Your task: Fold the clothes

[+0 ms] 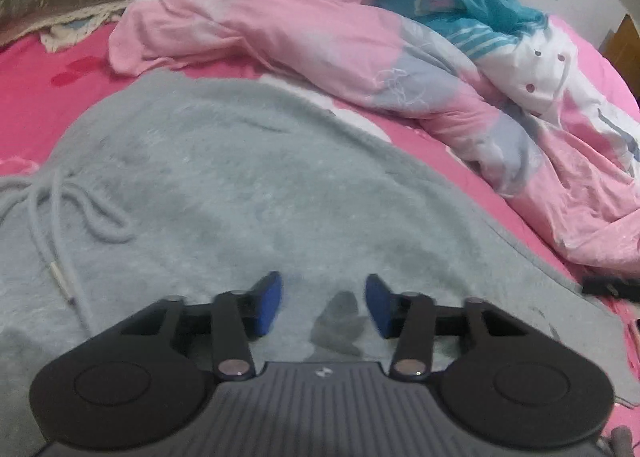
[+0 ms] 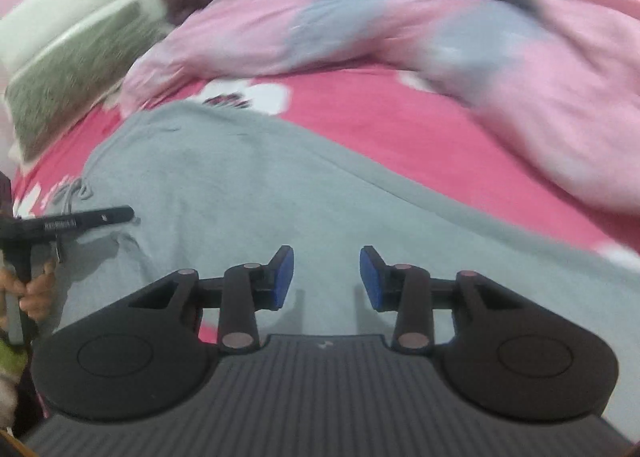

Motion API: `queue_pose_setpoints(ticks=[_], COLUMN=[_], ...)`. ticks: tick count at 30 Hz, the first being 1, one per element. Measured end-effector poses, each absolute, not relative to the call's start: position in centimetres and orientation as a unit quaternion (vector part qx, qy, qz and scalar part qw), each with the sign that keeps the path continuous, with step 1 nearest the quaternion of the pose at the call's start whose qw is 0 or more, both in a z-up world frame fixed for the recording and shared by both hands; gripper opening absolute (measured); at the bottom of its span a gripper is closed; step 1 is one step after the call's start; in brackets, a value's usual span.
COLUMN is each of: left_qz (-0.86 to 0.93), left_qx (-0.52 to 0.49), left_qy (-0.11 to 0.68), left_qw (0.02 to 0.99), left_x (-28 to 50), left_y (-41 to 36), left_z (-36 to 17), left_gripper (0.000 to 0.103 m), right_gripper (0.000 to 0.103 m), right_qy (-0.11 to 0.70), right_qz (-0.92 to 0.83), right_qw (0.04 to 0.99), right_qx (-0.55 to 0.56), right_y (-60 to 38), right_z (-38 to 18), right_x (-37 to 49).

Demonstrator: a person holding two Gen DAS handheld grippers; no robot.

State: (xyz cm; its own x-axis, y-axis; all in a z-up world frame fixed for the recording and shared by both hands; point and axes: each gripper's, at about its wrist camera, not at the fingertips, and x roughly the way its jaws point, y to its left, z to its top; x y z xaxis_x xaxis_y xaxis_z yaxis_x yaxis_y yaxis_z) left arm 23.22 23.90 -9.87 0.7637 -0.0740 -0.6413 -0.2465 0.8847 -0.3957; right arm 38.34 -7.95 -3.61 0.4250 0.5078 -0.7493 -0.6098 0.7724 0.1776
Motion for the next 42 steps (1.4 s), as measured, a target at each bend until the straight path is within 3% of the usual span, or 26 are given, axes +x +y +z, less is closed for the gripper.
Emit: queue_pose_setpoints(ticks=[5, 10, 12, 16, 19, 25, 34, 37, 42], left_qz=[0.096, 0.132, 0.137, 0.164, 0.190, 0.147, 0.119, 0.126, 0.143], left_qx=[-0.239, -0.268, -0.279, -0.267, -0.219, -0.234, -0.194, -0.151, -0.170], left_qy=[0.307, 0.273, 0.267, 0.252, 0.288, 0.364, 0.414, 0.422, 0.423], left_qw=[0.916, 0.915, 0.912, 0.915, 0.913, 0.889, 0.882, 0.885, 0.878], left_x=[21.6, 19.5, 18.4, 16.4, 16.8, 19.0, 21.2, 21.2, 20.6], left_y=[26.7, 30.3, 31.4, 33.7, 35.0, 37.7, 38.0, 36.9, 37.6], left_z=[-8.8, -7.6, -7.1, -6.0, -6.2, -8.0, -6.7, -6.6, -6.8], left_gripper=[0.044, 0.051, 0.057, 0.080, 0.086, 0.083, 0.057, 0.056, 0.061], right_gripper=[0.034, 0.035, 0.035, 0.041, 0.043, 0.049, 0.049, 0.049, 0.049], right_qy=[0.438, 0.444, 0.435, 0.424, 0.416, 0.382, 0.380, 0.375, 0.360], right_qz=[0.363, 0.385, 0.392, 0.397, 0.402, 0.348, 0.217, 0.210, 0.221], right_qw=[0.821, 0.808, 0.809, 0.811, 0.814, 0.855, 0.872, 0.874, 0.893], right_qx=[-0.047, -0.042, -0.051, -0.069, -0.043, 0.047, 0.221, 0.227, 0.155], right_y=[-0.3, 2.6, 2.4, 1.9, 0.1, -4.6, -12.8, -13.5, -11.8], right_z=[-5.8, -6.4, -5.8, -4.8, -4.1, -5.2, -9.5, -10.1, -9.4], right_x=[40.7, 37.0, 34.5, 29.2, 25.9, 21.5, 20.0, 19.7, 18.9])
